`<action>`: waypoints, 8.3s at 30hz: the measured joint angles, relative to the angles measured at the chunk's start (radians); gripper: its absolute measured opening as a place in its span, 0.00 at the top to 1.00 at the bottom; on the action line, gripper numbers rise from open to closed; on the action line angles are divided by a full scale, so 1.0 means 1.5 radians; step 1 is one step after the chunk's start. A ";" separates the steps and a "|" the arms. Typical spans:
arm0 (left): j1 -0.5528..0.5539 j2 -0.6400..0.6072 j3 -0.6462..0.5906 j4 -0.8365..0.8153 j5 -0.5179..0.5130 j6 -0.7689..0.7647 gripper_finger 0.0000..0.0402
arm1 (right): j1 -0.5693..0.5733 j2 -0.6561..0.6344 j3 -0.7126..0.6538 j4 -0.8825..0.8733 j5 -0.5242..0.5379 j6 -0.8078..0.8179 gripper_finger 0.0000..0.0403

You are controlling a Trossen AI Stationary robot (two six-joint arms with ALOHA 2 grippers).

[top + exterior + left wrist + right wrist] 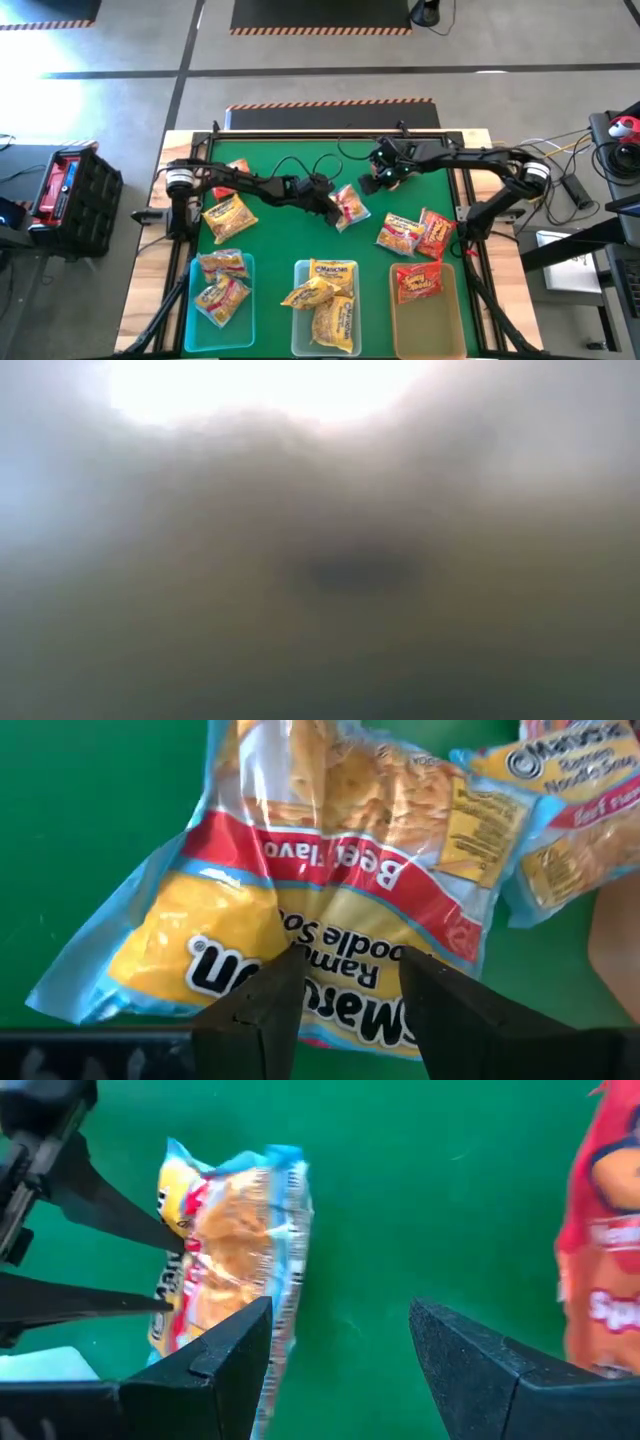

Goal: Sort Maruchan noodles
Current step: Put the blue noodle pack into the blue bin

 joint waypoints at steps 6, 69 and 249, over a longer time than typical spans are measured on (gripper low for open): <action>-0.003 0.001 -0.004 -0.010 0.000 0.012 0.65 | 0.018 0.033 -0.001 0.052 -0.033 0.019 0.44; -0.065 -0.555 -0.292 -0.144 -0.075 -0.056 0.65 | 0.081 0.111 -0.001 0.427 -0.164 0.080 0.68; -0.537 -0.699 -0.259 -0.553 0.225 -0.415 0.54 | 0.376 -0.056 0.249 -0.016 0.049 -0.006 0.57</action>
